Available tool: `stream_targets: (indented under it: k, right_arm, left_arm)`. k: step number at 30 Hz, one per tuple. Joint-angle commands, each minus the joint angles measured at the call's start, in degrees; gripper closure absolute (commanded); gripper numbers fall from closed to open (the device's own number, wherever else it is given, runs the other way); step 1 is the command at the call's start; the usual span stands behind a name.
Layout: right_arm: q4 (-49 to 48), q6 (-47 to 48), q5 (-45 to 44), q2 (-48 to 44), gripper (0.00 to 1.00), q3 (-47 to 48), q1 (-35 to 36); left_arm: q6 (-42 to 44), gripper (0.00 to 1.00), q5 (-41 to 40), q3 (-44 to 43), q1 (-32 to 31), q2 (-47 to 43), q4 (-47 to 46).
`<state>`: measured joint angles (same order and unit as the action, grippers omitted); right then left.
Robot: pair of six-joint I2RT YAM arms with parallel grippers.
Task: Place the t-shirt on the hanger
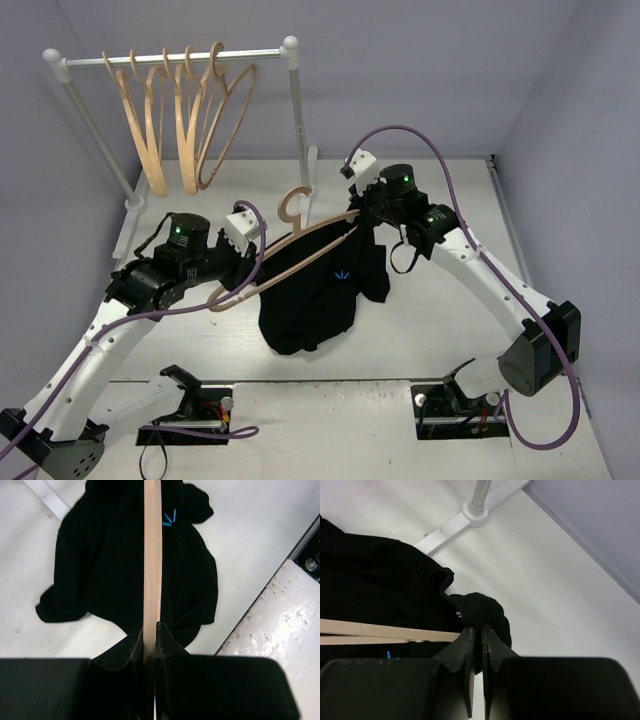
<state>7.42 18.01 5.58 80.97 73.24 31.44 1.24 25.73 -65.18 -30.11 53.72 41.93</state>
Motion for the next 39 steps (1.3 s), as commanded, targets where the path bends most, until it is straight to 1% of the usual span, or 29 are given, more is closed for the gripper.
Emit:
stream_targets:
  k: [1, 5, 8, 12, 17, 19, 26, 28, 29, 31, 33, 35, 37, 39]
  right_arm:
    - [-1.32, 2.57, 0.09, -1.78, 1.0, 4.23, -0.15]
    - [0.43, 4.31, 2.15, -1.38, 1.0, 7.84, 0.01]
    - [1.38, 6.0, 3.55, -0.75, 1.0, 12.86, 0.35]
    - [3.07, 8.07, 7.03, 0.45, 1.0, 19.29, 0.83]
    - [4.09, 11.33, 10.12, 1.73, 1.0, 27.87, 3.52]
    - [4.18, 12.02, 11.44, 2.1, 1.0, 30.78, 3.99]
    - [4.18, 13.88, 18.07, 5.79, 1.0, 45.06, 4.51]
    - [4.09, 13.74, 19.37, 6.12, 1.0, 47.46, 4.43]
    - [4.09, 13.64, 19.76, 6.06, 1.0, 47.6, 4.42]
    - [4.04, 13.27, 18.63, 5.05, 1.0, 46.14, 4.37]
    - [4.0, 12.86, 16.55, 3.42, 1.0, 42.13, 4.23]
    - [3.91, 11.9, 15.46, 2.38, 1.0, 38.86, 4.15]
    - [3.91, 10.7, 14.63, 1.11, 1.0, 35.07, 4.15]
    - [3.83, 9.5, 14.17, 0.44, 1.0, 32.59, 4.15]
  left_arm:
    - [3.88, 1.0, 2.85, -3.54, 0.68, 0.77, -5.85]
    - [4.47, 1.0, 6.55, -3.54, 0.84, 0.7, -9.67]
    - [4.65, 1.0, 7.2, -4.15, 1.14, 0.96, -11.63]
    - [4.17, 1.0, 7.42, -7.05, 1.74, 2.23, -14.54]
    - [3.15, 1.0, 6.62, -13.0, 2.6, 4.54, -18.88]
    - [3.33, 1.0, 6.79, -15.22, 2.65, 5.76, -19.54]
    - [2.81, 1.0, 9.32, -27.3, 2.69, 9.96, -21.01]
    - [2.71, 1.0, 8.53, -29.01, 2.69, 9.94, -20.93]
    - [2.64, 1.0, 7.79, -28.96, 2.69, 9.62, -20.77]
    - [1.43, 1.0, 2.3, -26.62, 2.69, 6.89, -21.82]
    - [-0.1, 1.0, -4.11, -21.37, 2.69, 3.91, -23.99]
    - [-2.25, 1.0, -7.87, -17.36, 2.69, 0.68, -25.09]
    - [-6.27, 1.0, -12.74, -12.09, 2.69, -4.87, -25.74]
    - [-8.85, 1.0, -15.38, -8.28, 2.69, -8.08, -25.58]
